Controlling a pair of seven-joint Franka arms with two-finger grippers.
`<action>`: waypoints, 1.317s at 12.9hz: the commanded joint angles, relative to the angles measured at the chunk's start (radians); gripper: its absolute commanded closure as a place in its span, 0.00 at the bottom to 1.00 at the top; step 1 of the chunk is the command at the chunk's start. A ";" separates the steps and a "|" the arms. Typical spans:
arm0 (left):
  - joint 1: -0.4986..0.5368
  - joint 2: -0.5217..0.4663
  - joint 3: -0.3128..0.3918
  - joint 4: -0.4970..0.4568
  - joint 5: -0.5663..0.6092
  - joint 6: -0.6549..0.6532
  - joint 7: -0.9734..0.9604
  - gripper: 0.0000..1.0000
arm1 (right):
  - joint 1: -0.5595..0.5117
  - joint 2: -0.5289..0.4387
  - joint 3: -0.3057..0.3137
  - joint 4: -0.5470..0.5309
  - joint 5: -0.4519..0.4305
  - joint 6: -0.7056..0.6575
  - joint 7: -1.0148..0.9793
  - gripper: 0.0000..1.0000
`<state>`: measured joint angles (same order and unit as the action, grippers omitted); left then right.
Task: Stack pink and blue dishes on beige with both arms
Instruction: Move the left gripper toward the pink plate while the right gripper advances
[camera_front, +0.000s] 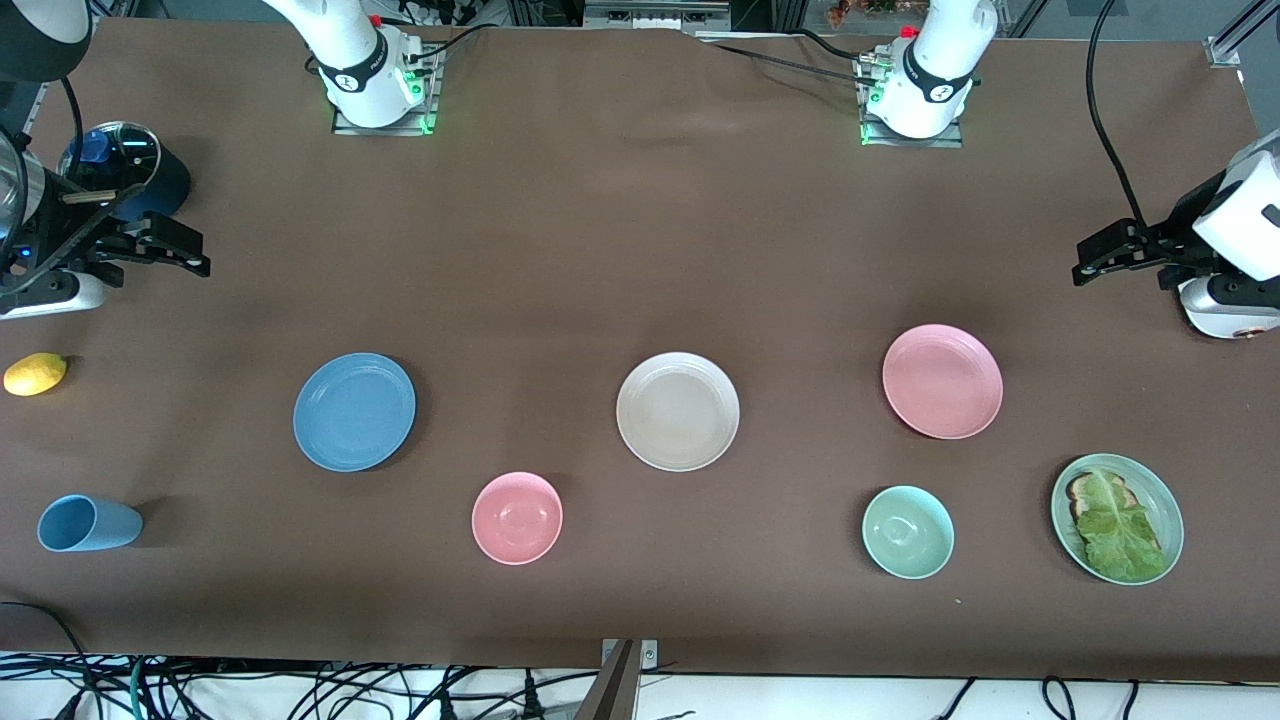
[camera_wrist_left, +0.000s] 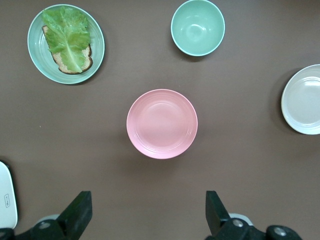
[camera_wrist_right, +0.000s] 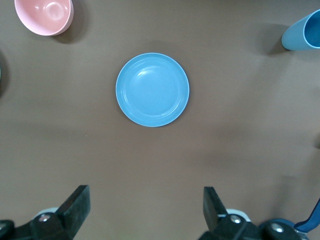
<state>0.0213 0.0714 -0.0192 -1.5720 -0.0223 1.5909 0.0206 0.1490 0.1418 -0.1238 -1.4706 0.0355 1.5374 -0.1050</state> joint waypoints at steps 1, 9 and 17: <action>-0.001 0.021 0.002 0.029 -0.008 -0.009 0.007 0.00 | -0.005 -0.005 0.000 -0.014 0.015 0.015 -0.015 0.00; -0.003 0.041 0.001 0.029 -0.007 -0.006 0.004 0.00 | -0.005 -0.005 0.001 -0.025 0.015 0.023 -0.012 0.00; 0.000 0.140 0.004 0.030 -0.008 -0.006 0.007 0.00 | -0.003 -0.005 0.004 -0.043 0.009 0.038 -0.013 0.00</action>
<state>0.0218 0.1670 -0.0190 -1.5720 -0.0223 1.5910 0.0206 0.1491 0.1474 -0.1226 -1.5031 0.0355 1.5645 -0.1049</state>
